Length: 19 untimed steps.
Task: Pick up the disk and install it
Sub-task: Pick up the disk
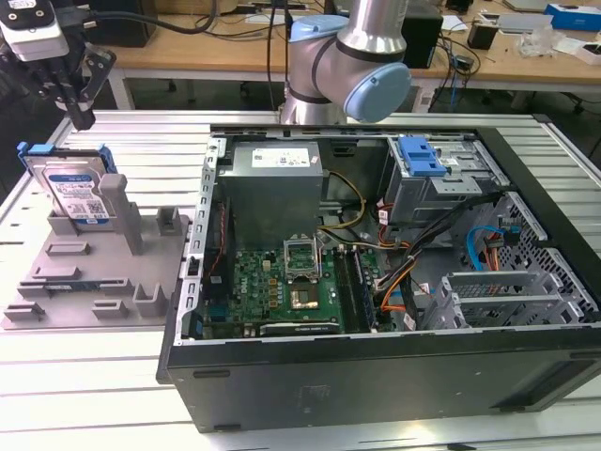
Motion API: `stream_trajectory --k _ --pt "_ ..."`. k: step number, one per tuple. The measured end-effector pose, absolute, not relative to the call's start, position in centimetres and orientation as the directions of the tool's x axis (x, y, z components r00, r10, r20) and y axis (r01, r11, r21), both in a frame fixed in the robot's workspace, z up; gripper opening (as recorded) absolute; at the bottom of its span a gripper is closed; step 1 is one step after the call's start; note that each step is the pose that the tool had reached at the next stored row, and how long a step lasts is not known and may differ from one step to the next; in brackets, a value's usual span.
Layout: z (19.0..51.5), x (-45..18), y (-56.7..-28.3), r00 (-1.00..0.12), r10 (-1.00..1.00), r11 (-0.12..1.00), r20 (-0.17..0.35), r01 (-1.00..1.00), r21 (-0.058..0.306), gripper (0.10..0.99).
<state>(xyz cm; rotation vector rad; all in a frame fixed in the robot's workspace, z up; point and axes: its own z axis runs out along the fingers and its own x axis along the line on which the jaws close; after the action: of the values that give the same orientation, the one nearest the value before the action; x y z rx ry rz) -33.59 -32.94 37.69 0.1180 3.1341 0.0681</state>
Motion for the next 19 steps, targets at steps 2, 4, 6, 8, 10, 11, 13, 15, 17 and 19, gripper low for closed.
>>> stream_trajectory --k 2,4,6,8,10,11,13,15,17,19 --pt "37.69 -33.59 -32.94 -0.997 0.075 0.996 -0.003 0.075 0.044 0.106" --pt "37.69 -33.60 -32.94 -0.997 0.075 0.996 -0.003 0.075 0.044 0.106" --pt "37.69 -33.60 -32.94 -0.997 0.075 0.996 -0.003 0.075 0.044 0.106" --pt "37.70 -33.60 -32.94 -0.997 0.075 0.996 -0.003 0.075 0.044 0.106" --pt "37.69 -33.60 -32.94 -0.997 0.075 0.996 -0.003 0.075 0.044 0.106" --pt "37.70 -33.60 -32.94 -0.997 0.075 0.996 -0.003 0.075 0.043 0.106" --pt "37.70 -33.59 -32.94 -0.998 0.066 0.997 -0.003 0.065 0.043 0.106" --pt "37.66 -33.57 -32.94 -1.000 0.029 0.999 -0.003 0.029 0.044 0.106" --pt "37.62 -33.56 -32.94 -1.000 -0.012 0.999 -0.003 -0.013 0.044 0.106" --pt "37.56 -33.56 -32.94 -0.998 -0.058 0.997 -0.003 -0.058 0.044 0.106"
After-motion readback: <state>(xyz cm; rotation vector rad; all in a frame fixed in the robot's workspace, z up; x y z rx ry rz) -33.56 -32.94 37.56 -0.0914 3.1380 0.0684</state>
